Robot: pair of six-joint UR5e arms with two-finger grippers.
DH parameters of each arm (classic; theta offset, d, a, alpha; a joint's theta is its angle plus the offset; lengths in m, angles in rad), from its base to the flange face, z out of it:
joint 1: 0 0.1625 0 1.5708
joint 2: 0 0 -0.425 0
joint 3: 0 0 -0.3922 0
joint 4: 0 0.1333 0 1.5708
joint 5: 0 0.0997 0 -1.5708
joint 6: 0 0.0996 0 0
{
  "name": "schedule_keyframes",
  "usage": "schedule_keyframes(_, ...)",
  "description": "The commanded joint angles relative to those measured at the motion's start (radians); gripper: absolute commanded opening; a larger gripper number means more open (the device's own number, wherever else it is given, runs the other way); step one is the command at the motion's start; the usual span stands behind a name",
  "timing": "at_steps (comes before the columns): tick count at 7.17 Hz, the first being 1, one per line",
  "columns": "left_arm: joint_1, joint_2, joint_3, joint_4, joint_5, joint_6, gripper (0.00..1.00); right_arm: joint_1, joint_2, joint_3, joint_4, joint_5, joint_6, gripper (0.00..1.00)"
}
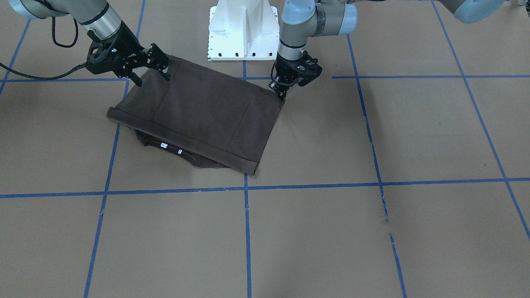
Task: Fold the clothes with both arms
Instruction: 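Push the shirt's near corner with the left gripper while the right gripper holds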
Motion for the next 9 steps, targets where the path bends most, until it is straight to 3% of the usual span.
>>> schedule_keyframes(1, -0.001, -0.009, -0.038, 0.052, -0.003, 0.014, 0.00, 0.004, 0.000, 0.001, -0.001, 0.002, 0.000, 1.00)
schedule_keyframes(3, -0.061, -0.011, -0.072, 0.110, -0.004, 0.078, 0.00, 0.010, -0.001, 0.002, 0.000, 0.007, 0.000, 1.00)
schedule_keyframes(6, -0.267, -0.032, 0.028, 0.074, -0.003, 0.307, 0.00, 0.010, -0.001, 0.005, 0.000, 0.005, 0.000, 1.00)
schedule_keyframes(7, -0.324, -0.082, 0.152, -0.034, -0.003, 0.357, 0.00, 0.011, -0.001, 0.007, 0.000, -0.007, 0.002, 1.00)
schedule_keyframes(9, -0.421, -0.297, 0.497, -0.191, -0.003, 0.482, 0.00, 0.016, 0.000, 0.004, 0.000, -0.008, 0.002, 1.00)
